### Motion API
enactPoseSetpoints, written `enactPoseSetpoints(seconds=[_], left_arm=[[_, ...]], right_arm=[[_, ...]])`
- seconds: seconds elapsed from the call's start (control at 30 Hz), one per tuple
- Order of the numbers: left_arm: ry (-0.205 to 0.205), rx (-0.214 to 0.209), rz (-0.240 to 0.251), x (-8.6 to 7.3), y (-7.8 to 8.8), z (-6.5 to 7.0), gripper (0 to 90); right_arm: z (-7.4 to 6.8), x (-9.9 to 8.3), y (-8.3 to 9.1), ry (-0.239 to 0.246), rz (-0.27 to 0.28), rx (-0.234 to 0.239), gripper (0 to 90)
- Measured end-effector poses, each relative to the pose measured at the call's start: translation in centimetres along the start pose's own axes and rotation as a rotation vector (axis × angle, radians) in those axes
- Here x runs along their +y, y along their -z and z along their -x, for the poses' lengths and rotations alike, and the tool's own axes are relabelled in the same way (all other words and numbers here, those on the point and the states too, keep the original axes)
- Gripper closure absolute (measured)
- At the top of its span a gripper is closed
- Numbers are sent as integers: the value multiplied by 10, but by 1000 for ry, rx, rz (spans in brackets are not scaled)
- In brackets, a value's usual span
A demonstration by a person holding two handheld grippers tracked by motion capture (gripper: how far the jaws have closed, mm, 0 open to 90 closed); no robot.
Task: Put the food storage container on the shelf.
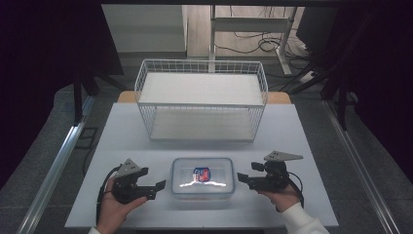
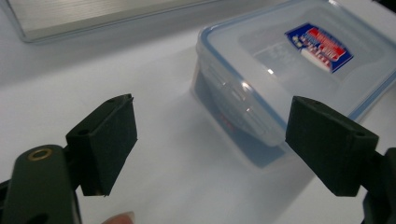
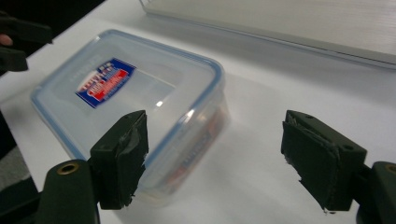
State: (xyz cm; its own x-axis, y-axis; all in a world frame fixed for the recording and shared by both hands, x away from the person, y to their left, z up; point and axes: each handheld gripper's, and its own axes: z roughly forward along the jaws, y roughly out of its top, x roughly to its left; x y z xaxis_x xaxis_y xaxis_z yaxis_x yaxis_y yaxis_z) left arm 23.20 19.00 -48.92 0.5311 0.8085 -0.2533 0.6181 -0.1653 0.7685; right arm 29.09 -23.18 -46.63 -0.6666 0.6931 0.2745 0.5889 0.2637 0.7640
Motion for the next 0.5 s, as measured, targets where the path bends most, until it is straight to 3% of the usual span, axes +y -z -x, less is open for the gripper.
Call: enactPoseSetpoints(seconds=[0.07, 0.1, 0.13, 0.23, 0.33, 0.5], left_arm=[[49, -38, -1, 3, -3, -4, 147], [103, -80, -5, 6, -6, -8, 140], [103, -80, -5, 6, -6, -8, 134], [191, -146, -1, 11, -12, -15, 128], [227, -170, -2, 12, -17, -17, 127], [302, -253, -37, 15, -31, -22, 129]], right_arm=[[-3, 1, 0, -25, 19, 36, 231], [-4, 1, 0, -28, 20, 42, 231], [-4, 1, 0, -26, 21, 50, 231], [-5, 1, -1, -28, 14, 58, 231], [-5, 0, -2, -22, 9, 54, 231], [-6, 0, 0, -20, 21, 52, 232]])
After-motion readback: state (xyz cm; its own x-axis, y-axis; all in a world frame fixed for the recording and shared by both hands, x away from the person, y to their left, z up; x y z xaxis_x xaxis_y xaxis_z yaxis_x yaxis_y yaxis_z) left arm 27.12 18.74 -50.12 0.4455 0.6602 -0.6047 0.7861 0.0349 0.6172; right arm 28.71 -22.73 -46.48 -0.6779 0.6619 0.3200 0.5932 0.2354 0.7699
